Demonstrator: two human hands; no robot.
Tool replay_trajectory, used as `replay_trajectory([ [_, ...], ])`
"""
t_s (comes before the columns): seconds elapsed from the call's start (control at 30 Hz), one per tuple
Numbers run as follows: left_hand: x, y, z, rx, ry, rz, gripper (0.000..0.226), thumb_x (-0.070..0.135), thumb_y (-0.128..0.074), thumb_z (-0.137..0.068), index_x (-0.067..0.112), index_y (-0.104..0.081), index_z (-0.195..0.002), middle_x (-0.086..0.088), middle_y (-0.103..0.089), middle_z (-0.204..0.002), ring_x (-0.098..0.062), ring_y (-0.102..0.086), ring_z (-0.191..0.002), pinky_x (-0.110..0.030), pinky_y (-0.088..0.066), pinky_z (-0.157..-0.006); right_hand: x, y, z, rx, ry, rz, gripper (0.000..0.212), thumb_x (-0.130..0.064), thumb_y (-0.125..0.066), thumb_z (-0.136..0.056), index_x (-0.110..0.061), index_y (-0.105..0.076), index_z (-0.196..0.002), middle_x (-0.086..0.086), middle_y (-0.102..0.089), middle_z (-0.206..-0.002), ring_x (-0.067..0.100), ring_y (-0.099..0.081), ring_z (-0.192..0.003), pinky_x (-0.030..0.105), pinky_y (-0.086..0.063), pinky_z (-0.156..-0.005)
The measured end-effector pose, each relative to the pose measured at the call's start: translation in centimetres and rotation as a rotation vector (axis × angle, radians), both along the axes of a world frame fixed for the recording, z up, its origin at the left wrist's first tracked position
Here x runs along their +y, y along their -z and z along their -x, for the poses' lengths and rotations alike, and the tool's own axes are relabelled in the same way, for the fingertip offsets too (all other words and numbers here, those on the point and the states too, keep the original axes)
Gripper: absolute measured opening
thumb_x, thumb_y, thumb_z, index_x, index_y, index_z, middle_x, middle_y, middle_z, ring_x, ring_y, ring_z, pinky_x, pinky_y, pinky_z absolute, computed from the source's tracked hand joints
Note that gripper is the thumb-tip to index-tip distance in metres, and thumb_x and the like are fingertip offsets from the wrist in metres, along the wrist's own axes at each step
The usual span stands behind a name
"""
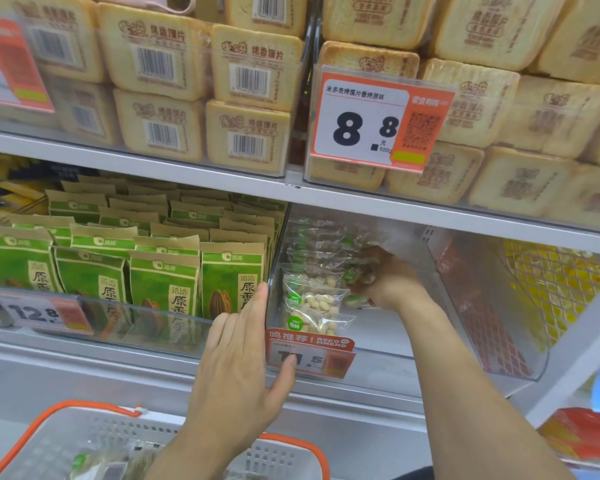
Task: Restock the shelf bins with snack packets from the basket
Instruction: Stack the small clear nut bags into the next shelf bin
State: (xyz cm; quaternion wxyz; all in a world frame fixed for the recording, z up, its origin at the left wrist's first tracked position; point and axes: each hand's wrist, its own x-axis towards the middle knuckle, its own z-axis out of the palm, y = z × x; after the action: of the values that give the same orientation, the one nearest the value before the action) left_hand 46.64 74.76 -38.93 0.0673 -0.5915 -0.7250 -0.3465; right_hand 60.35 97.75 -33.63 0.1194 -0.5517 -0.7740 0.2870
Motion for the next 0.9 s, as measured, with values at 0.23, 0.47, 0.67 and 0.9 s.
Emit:
replay_trajectory([
  [0.23, 0.0, 0.2, 0.0, -0.004, -0.003, -0.007, 0.090, 0.047, -0.054, -0.086, 0.010, -0.013, -0.157, 0.011, -0.028, -0.093, -0.004, -0.025, -0.088, -0.033, -0.034, -0.098, 0.6, 0.9, 0.0, 0.230, 0.227, 0.053, 0.094, -0.007, -0.084, -0.074, -0.015, -0.022, -0.145, 0.002, -0.068, -0.086, 0.017, -0.062, -0.075, 0.036, -0.059, -0.076],
  [0.47, 0.0, 0.3, -0.1, -0.009, -0.014, -0.005, 0.090, 0.049, -0.052, -0.086, 0.012, -0.012, -0.157, 0.014, -0.035, -0.097, -0.002, -0.025, -0.090, -0.037, -0.039, -0.099, 1.3, 1.8, 0.2, 0.148, 0.309, 0.090, 0.079, -0.032, -0.087, -0.072, -0.004, -0.044, -0.132, 0.011, -0.065, -0.122, 0.030, -0.069, -0.101, 0.030, -0.053, -0.073],
  [0.67, 0.1, 0.3, -0.2, -0.021, -0.020, -0.020, 0.089, 0.049, -0.051, -0.085, 0.012, -0.012, -0.157, 0.010, -0.043, -0.099, -0.005, -0.028, -0.092, -0.033, -0.034, -0.098, 1.6, 2.2, -0.3, 0.299, 0.254, 0.234, 0.081, -0.034, -0.096, -0.052, -0.010, -0.060, -0.121, 0.007, -0.070, -0.111, 0.022, -0.075, -0.067, 0.040, -0.063, -0.063],
  [0.9, 0.0, 0.3, -0.3, 0.006, -0.027, -0.028, 0.089, 0.049, -0.051, -0.085, 0.014, -0.012, -0.157, 0.001, -0.055, -0.114, -0.015, -0.041, -0.102, -0.037, -0.041, -0.100, 0.9, 1.2, -0.6, 0.236, 0.192, 0.230, 0.083, -0.040, -0.091, -0.060, -0.012, -0.057, -0.131, 0.004, -0.069, -0.116, 0.021, -0.074, -0.080, 0.041, -0.063, -0.073],
])
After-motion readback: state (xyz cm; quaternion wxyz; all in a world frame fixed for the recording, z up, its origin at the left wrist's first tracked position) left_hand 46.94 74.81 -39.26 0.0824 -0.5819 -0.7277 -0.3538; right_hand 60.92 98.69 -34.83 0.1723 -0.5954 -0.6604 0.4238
